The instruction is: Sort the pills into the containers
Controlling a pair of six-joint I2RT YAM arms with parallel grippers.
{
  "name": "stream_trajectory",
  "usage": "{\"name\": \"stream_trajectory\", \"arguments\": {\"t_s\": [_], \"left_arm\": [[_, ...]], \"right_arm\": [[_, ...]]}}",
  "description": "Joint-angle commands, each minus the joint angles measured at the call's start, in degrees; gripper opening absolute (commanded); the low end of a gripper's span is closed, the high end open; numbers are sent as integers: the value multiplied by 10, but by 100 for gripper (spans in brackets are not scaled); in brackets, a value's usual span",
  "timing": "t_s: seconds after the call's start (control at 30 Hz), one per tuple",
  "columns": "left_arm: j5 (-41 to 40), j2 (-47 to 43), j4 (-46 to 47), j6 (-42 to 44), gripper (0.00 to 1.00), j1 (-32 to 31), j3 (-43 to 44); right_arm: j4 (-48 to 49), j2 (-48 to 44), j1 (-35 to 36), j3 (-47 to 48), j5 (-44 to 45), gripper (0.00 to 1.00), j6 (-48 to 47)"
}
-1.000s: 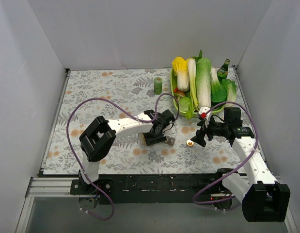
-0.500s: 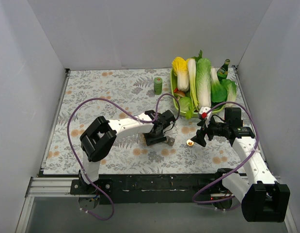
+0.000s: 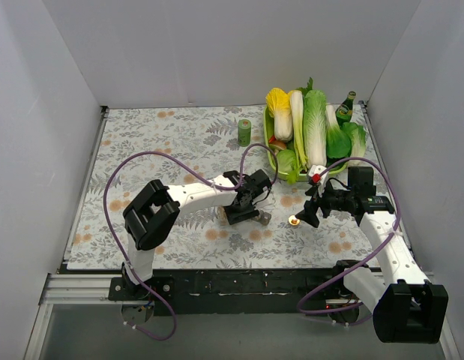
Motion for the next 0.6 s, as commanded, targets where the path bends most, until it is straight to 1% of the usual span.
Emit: {"name": "stream_trajectory", "arguments": {"t_s": [0.0,0.37,0.57], "left_arm": [[5,-57,37,-10,0,4,-15],[10,-101,86,-22,0,11,-67],[24,-137,138,-38,0,19,-112]], "right_arm": [[-2,0,-4,-4,-18,98,-6],[-2,3,-8,-5,-22,98,-7],[-3,4,-8,-6,-24,98,-8]]}}
